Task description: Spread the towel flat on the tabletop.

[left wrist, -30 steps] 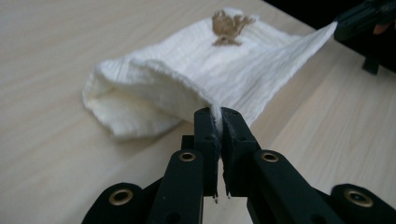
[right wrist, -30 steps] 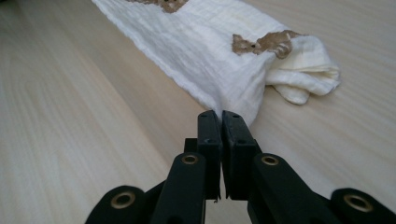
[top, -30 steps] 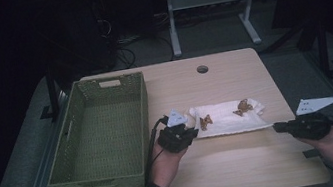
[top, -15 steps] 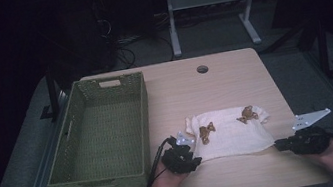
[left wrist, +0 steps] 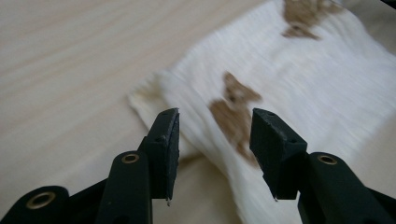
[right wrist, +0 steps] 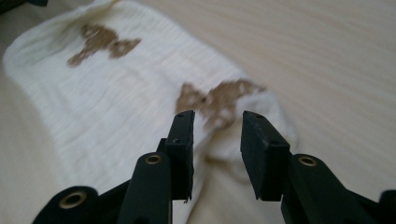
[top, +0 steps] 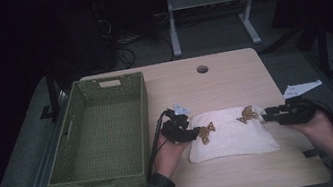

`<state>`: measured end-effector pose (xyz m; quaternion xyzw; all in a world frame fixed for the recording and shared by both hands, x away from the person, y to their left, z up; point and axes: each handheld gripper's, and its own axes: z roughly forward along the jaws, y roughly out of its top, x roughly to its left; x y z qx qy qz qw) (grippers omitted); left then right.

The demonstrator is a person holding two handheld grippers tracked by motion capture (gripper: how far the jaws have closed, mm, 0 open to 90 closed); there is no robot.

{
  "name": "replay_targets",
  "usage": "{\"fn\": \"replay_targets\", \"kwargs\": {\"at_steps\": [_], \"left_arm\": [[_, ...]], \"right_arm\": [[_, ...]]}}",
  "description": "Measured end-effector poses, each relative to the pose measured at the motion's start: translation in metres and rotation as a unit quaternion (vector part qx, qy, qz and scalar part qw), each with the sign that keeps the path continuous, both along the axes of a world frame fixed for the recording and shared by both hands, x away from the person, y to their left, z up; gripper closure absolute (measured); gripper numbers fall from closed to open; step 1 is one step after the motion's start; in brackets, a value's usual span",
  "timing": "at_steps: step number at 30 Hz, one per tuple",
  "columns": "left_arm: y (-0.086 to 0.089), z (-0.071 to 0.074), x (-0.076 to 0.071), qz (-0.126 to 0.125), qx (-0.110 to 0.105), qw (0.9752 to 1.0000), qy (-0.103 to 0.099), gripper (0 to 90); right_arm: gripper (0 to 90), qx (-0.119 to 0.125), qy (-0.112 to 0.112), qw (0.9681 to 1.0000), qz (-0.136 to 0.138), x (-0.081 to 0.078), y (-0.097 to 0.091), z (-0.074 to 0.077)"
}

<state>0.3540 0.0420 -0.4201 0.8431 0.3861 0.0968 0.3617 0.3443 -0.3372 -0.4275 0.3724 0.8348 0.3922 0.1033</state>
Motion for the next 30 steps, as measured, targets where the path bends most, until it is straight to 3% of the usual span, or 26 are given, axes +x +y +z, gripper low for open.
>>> {"fn": "replay_targets", "kwargs": {"at_steps": [5, 10, 12, 16, 19, 21, 30], "left_arm": [[-0.005, -0.009, 0.028, 0.013, 0.008, 0.9998, 0.008, 52.5], [-0.007, -0.020, 0.044, 0.021, 0.010, 0.9995, 0.021, 54.4], [-0.008, -0.025, 0.048, 0.021, 0.009, 0.9994, 0.026, 59.0], [-0.008, -0.029, 0.052, 0.008, 0.013, 0.9994, 0.031, 77.6], [-0.008, -0.029, 0.053, 0.004, 0.009, 0.9995, 0.031, 87.2], [-0.007, -0.024, 0.052, 0.006, 0.004, 0.9998, 0.020, 88.1], [0.001, 0.012, 0.033, 0.005, -0.030, 0.9991, -0.031, 89.0]], "right_arm": [[61.9, 0.000, 0.014, 0.9998, -0.014, 0.034, 0.012, -0.005], [61.8, -0.015, 0.031, 0.9990, -0.028, 0.058, 0.018, -0.018], [62.1, -0.020, 0.048, 0.9981, -0.033, 0.064, 0.017, -0.025], [79.0, -0.029, 0.065, 0.9971, -0.026, 0.068, 0.017, -0.032], [87.2, -0.031, 0.058, 0.9977, -0.019, 0.068, 0.019, -0.033], [88.0, -0.031, 0.051, 0.9981, -0.018, 0.066, 0.019, -0.030], [89.0, 0.010, -0.016, 0.9998, -0.009, 0.046, 0.010, 0.004]]}}
